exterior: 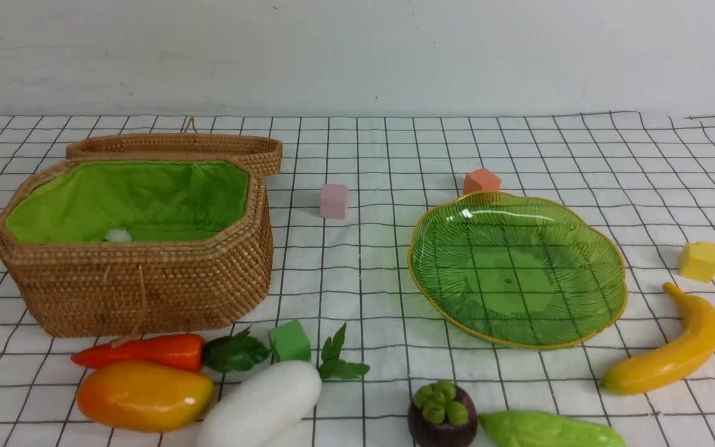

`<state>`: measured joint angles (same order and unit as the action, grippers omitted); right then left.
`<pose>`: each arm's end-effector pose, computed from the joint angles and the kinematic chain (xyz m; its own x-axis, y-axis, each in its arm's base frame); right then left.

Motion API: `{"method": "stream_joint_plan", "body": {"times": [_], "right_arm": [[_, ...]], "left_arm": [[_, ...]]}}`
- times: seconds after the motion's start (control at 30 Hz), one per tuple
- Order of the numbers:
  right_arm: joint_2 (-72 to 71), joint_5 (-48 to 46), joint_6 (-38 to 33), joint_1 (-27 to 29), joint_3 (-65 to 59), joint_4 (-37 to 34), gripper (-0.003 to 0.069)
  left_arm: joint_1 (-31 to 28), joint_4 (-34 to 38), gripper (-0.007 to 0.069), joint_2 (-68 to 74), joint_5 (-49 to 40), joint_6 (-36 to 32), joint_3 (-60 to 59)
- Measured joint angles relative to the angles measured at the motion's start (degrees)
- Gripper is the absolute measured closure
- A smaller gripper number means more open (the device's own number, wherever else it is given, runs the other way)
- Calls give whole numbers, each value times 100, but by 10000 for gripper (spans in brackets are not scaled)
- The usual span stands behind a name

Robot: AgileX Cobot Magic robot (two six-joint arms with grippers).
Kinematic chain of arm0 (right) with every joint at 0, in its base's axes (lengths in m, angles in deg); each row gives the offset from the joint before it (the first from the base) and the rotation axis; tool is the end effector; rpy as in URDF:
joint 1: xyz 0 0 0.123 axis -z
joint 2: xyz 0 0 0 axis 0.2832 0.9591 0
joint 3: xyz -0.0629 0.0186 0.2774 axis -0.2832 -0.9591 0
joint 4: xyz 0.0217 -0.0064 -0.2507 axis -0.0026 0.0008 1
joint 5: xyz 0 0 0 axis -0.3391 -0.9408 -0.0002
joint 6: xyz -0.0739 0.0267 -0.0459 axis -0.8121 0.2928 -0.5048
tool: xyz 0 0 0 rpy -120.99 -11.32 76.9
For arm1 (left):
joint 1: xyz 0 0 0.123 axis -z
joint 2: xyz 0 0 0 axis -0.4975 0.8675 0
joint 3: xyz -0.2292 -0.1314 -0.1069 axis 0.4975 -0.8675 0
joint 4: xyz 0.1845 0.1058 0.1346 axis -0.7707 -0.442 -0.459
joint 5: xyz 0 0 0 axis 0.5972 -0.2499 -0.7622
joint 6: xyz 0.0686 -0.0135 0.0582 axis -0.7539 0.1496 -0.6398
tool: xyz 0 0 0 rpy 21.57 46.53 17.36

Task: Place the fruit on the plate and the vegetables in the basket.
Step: Grab the mango with your left arm and place it on the right plate

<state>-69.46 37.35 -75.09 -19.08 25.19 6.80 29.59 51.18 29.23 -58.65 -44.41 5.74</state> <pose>0.0520 0.0004 0.1742 -0.3021 -0.0382 -0.9525 -0.0315 0.9991 -0.0301 0.0520 0.0051 0.1684 -0.3010 -0.2032 -0.9317 -0.1177 0.9775 -0.1752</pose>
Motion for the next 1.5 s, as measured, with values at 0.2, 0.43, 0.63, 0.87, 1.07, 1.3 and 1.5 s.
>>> {"method": "stream_joint_plan", "body": {"times": [0.2,0.43,0.63,0.87,1.07,1.3,1.5], "right_arm": [[0,0,0,0,0,0,417],[0,0,0,0,0,0,417],[0,0,0,0,0,0,417],[0,0,0,0,0,0,417],[0,0,0,0,0,0,417],[0,0,0,0,0,0,417],[0,0,0,0,0,0,417]], "left_arm": [[0,0,386,0,0,0,0],[0,0,386,0,0,0,0],[0,0,386,0,0,0,0],[0,-74,386,0,0,-35,0],[0,-488,386,0,0,-85,0],[0,-818,386,0,78,-87,0],[0,-644,386,0,2306,972,-1]]}}
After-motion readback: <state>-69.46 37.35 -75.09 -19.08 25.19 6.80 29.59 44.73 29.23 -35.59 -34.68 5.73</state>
